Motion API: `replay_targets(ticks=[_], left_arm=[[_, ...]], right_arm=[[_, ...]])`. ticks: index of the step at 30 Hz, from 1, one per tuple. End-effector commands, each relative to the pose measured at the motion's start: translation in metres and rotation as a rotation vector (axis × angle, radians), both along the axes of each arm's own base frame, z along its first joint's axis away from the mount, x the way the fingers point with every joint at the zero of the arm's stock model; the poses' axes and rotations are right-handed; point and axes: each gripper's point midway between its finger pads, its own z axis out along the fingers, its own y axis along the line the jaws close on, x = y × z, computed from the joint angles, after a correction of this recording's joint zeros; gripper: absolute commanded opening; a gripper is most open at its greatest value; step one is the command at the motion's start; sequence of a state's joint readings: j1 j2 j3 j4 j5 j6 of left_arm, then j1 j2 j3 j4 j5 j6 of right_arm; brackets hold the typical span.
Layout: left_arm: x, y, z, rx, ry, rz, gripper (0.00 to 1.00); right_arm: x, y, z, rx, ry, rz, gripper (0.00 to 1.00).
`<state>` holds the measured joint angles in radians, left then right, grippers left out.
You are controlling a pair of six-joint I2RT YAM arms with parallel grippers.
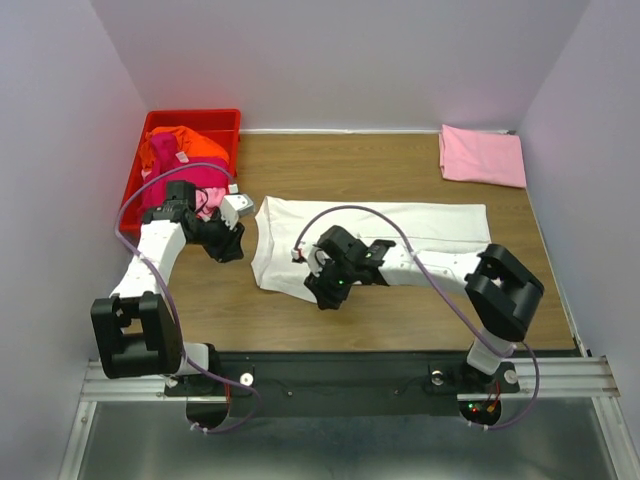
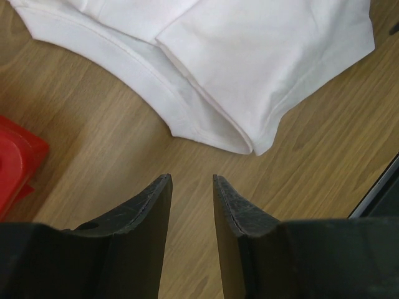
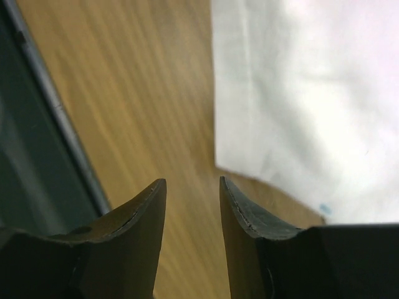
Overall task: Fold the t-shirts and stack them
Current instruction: Fold the tshirt
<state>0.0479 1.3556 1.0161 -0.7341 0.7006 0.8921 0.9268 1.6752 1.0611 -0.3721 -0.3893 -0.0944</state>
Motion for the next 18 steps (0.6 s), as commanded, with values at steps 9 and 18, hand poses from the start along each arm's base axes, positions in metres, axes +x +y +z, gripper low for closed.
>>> replay_targets(ticks=[9, 18], left_arm=[[0.000, 0.003, 0.002, -0.031, 0.000, 0.015, 0.44], [0.007, 0.003, -0.001, -0.030, 0.010, 0.005, 0.44]], right_arm=[[0.043, 0.029, -0.031, -0.118, -0.223, -0.007, 0.42], [0.032, 0.021, -0.044, -0.172, -0.225, 0.028, 0.45]])
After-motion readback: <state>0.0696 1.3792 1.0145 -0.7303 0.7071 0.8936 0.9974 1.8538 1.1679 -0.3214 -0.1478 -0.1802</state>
